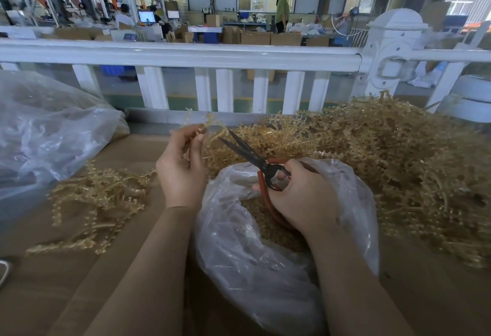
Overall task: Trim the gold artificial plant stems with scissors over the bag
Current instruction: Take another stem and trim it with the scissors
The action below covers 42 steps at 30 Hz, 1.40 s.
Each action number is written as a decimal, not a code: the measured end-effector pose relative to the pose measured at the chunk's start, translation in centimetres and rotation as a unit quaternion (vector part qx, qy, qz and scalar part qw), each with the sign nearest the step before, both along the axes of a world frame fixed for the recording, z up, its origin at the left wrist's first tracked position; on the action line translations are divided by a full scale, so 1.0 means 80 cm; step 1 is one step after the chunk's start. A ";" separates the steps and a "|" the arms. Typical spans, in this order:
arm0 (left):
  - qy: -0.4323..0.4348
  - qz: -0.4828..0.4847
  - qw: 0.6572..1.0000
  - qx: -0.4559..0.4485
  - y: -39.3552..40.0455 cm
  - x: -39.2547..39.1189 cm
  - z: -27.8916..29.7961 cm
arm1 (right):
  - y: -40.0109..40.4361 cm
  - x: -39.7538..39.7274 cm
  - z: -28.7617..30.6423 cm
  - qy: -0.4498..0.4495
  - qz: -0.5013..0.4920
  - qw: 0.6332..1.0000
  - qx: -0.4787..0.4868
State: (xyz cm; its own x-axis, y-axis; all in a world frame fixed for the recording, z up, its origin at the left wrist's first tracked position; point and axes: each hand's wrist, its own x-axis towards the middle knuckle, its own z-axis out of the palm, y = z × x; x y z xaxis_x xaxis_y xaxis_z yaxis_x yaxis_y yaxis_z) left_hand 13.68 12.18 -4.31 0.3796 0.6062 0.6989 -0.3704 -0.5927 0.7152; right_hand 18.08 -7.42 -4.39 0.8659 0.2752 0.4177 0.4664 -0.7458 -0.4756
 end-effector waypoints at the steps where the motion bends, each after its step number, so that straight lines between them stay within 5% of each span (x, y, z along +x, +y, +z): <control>1: -0.003 -0.015 1.000 0.009 -0.002 0.000 0.000 | 0.000 0.000 0.000 -0.001 -0.005 1.000 0.008; 6: -0.054 -0.162 0.976 -0.137 -0.007 0.002 0.006 | -0.002 0.001 -0.002 0.030 -0.031 0.993 0.107; 11: -0.041 -0.344 0.871 -0.347 0.003 -0.004 0.017 | -0.001 -0.001 0.002 0.071 -0.009 0.978 0.196; 17: 0.016 -0.522 0.770 -0.365 -0.003 -0.007 0.028 | -0.002 0.002 0.003 0.124 0.013 0.952 0.279; 21: 0.062 -0.581 0.725 -0.364 -0.004 -0.010 0.030 | -0.003 0.002 0.009 0.179 0.069 0.903 0.384; 29: 0.109 -0.591 0.722 -0.344 -0.005 -0.004 0.026 | -0.008 -0.005 0.025 0.262 0.231 0.794 0.497; 42: 0.137 -0.591 0.723 -0.332 -0.013 -0.008 0.032 | -0.010 0.002 0.018 0.254 0.225 0.781 0.524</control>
